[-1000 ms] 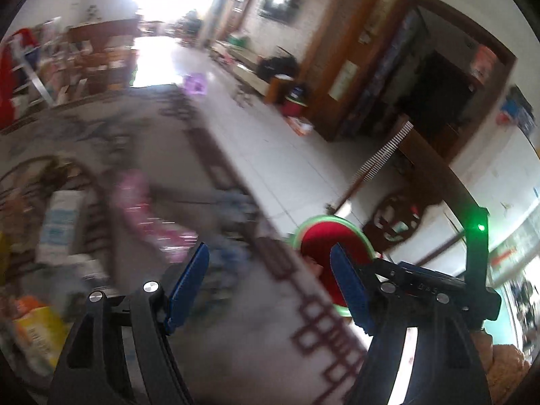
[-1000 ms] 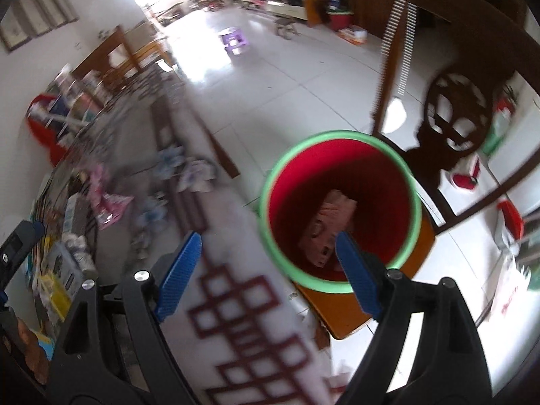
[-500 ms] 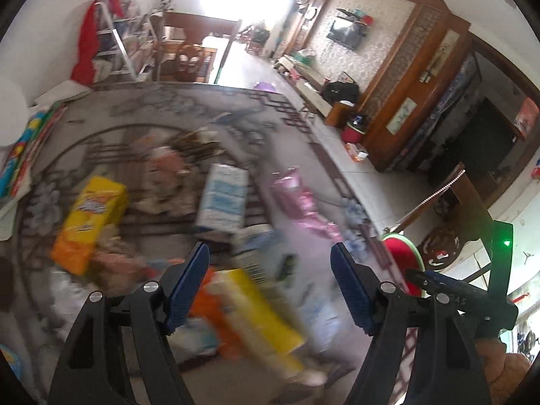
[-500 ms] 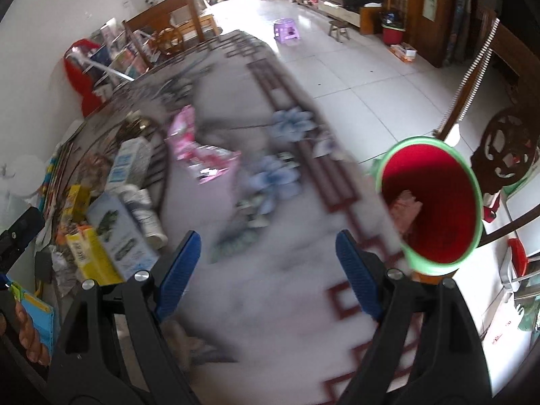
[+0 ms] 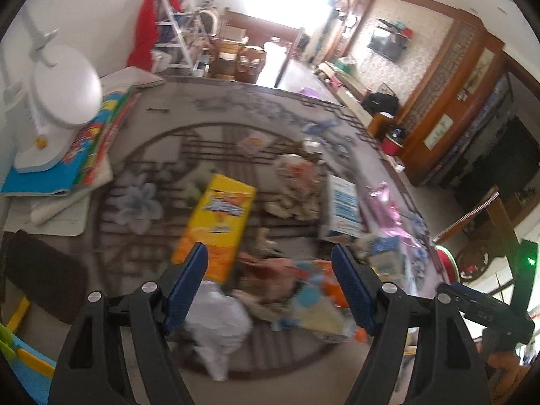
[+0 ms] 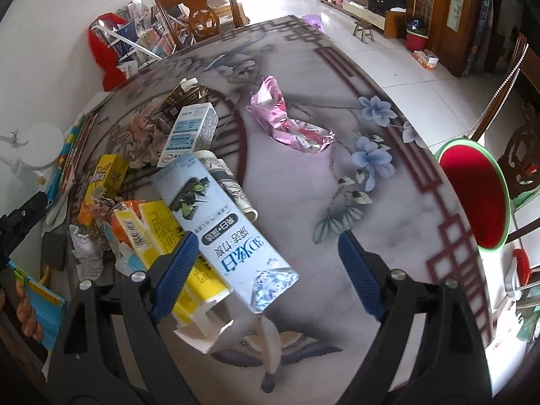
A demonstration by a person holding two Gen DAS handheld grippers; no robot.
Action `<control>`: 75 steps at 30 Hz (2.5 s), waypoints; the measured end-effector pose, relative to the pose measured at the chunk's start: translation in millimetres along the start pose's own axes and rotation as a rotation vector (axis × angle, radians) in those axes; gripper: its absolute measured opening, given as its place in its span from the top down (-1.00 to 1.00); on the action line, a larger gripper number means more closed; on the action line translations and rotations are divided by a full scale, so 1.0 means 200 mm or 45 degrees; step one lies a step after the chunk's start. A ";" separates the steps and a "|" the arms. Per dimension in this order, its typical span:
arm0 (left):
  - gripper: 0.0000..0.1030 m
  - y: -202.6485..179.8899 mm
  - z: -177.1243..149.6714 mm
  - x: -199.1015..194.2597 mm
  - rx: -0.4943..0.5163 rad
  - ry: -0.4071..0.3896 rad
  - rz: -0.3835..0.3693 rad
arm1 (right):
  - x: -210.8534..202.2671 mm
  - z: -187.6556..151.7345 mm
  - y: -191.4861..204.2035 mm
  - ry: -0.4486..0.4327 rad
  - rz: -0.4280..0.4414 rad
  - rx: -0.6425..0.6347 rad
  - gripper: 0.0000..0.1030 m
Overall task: Collect trash
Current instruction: 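Grasp the yellow iced tea carton with the left gripper, then grasp the white-blue carton with the right gripper while the left holds the iced tea carton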
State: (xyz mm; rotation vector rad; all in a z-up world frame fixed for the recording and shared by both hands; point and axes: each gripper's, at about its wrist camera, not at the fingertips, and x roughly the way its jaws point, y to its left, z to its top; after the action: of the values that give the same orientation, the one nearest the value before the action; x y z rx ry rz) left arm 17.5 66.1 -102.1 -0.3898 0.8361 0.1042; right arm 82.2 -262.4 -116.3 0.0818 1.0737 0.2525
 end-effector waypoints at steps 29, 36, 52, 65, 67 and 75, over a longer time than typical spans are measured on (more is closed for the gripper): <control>-0.40 0.30 0.13 0.39 -0.047 0.191 0.113 | -0.03 -0.02 -0.06 -0.007 -0.073 0.075 -0.68; -0.37 0.20 0.13 0.60 0.035 0.304 0.124 | -0.03 -0.02 -0.02 -0.004 -0.065 0.039 -0.70; -0.20 0.24 0.12 0.65 -0.001 0.335 0.125 | -0.01 -0.02 0.00 0.021 -0.048 0.019 -0.71; -0.20 0.22 0.16 0.16 -0.068 0.064 0.051 | 0.06 0.03 0.18 0.040 0.002 -0.144 -0.71; -0.20 0.16 0.14 0.10 -0.052 0.024 0.037 | 0.09 0.04 0.22 0.051 0.011 -0.189 -0.71; -0.20 0.03 0.08 -0.02 -0.025 -0.007 -0.038 | 0.20 0.02 0.26 0.100 -0.009 -0.255 -0.67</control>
State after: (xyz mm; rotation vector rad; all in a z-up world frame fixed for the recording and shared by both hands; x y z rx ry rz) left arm 23.7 76.8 -90.9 -0.4202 0.8240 0.0862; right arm 95.6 -201.6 -138.9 -0.1124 1.1212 0.3574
